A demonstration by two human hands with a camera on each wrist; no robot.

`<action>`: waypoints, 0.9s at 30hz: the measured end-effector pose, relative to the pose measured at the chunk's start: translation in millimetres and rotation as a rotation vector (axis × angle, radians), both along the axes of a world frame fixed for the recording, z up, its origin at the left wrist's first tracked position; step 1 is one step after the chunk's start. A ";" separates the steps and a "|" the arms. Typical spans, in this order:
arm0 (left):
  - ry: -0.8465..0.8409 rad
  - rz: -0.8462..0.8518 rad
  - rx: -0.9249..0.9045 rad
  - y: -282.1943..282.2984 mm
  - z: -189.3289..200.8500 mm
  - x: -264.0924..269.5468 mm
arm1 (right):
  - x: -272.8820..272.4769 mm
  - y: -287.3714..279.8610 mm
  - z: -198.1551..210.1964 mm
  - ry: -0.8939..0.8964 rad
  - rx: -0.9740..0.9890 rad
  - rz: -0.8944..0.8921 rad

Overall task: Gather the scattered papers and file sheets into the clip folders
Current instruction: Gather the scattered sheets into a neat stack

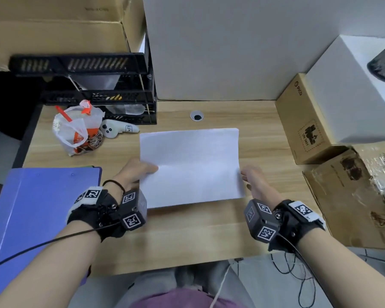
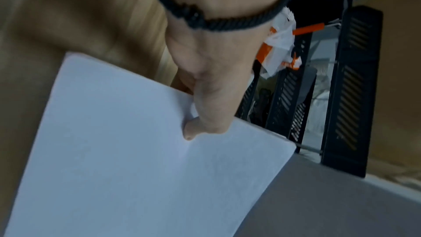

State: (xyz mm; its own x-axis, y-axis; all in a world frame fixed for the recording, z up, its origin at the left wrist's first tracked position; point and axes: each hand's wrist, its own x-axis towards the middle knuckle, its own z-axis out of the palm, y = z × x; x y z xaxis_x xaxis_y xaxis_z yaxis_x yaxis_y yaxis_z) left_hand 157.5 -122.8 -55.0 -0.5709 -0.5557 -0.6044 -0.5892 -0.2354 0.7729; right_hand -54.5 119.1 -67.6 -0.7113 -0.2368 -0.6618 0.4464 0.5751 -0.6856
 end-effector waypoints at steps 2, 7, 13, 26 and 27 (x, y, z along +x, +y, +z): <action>0.092 0.069 0.087 -2.5 4.6 2.3 | 1.2 0.9 5.7 -0.089 -0.033 -0.084; 0.279 0.229 0.232 10.0 9.8 -12.0 | 21.1 -11.8 17.3 -0.442 -0.595 -0.290; 0.323 0.278 0.427 36.4 -8.7 -28.4 | 41.0 -54.8 34.2 -0.343 -0.570 -0.035; 0.141 0.172 0.481 9.0 -50.5 -14.3 | 10.6 -15.6 1.1 -0.179 -0.199 0.127; 0.119 0.095 0.461 9.7 -51.4 -16.5 | 7.7 -14.4 -1.5 -0.199 -0.183 0.160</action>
